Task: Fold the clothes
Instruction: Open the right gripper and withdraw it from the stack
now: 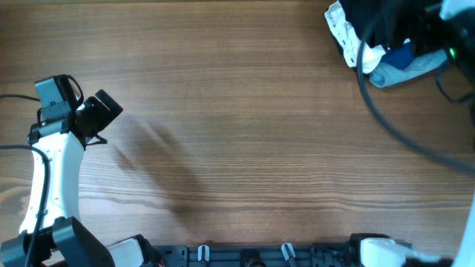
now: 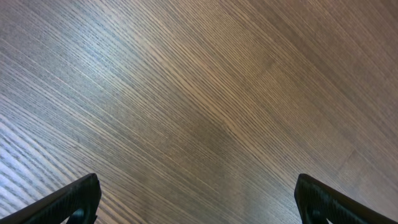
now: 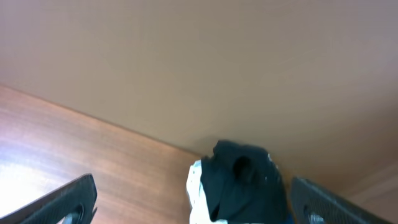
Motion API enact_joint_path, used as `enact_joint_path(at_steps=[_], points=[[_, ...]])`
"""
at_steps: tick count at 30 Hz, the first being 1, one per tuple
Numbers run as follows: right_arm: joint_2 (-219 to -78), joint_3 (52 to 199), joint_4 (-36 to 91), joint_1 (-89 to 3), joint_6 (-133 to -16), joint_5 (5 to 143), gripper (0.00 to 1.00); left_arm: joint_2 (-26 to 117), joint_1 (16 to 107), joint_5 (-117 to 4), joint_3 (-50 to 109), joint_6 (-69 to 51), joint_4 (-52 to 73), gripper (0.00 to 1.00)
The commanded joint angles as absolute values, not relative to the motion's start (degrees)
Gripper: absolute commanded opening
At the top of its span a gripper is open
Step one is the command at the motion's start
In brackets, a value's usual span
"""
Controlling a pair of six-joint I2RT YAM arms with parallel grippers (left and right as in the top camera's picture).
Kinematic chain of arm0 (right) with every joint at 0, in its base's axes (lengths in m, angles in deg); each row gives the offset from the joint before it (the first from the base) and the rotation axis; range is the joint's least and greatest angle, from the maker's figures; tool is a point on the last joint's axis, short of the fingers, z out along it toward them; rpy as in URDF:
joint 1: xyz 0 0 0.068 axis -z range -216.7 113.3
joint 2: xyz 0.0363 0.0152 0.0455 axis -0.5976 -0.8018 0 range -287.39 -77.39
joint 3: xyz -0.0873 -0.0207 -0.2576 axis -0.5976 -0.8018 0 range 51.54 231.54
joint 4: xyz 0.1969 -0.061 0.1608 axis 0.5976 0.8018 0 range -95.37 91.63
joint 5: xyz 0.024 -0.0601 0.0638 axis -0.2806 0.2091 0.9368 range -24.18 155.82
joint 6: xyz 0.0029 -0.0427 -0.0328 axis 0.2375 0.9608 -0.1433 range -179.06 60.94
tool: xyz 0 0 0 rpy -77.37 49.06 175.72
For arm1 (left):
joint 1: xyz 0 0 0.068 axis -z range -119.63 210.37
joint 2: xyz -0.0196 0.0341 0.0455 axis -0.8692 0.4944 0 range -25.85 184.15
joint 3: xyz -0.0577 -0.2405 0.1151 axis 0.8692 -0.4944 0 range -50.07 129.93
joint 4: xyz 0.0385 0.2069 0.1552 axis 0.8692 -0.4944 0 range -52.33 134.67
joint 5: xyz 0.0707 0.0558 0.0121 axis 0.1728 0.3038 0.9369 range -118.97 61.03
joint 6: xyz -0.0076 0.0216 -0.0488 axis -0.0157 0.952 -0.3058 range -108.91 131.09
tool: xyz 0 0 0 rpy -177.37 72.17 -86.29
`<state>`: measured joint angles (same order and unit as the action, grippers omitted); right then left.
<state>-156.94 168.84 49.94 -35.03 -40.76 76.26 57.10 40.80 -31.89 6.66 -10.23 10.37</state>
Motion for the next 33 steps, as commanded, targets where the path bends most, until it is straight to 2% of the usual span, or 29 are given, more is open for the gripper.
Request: enact_joint_path(at_steps=[1, 4, 7, 19, 26, 33], points=[[-147.46, 149.19, 33.15, -35.83, -43.01, 76.37, 1.00, 57.43, 40.64, -32.17, 6.93, -10.56, 10.59, 1.00], [-139.81, 131.68, 17.33, -35.90, -46.29, 76.37, 1.00, 57.43, 40.64, -32.15, 6.93, -10.58, 10.59, 1.00], [-133.14, 117.61, 7.49, -36.01, -49.76, 76.17, 1.00, 57.43, 40.64, -32.17, 6.93, -10.58, 10.59, 1.00], [-107.68, 73.56, -13.88, -36.16, -53.24, 76.15, 1.00, 57.43, 40.64, -32.17, 6.93, -10.56, 10.59, 1.00], [-90.80, 57.17, -20.22, -37.12, -53.63, 76.15, 1.00, 57.43, 40.64, -32.17, 6.93, -10.56, 10.59, 1.00], [-84.44, 52.06, -20.02, -37.12, -54.70, 75.71, 1.00, 57.43, 40.64, -32.15, 6.93, -10.56, 10.59, 1.00]])
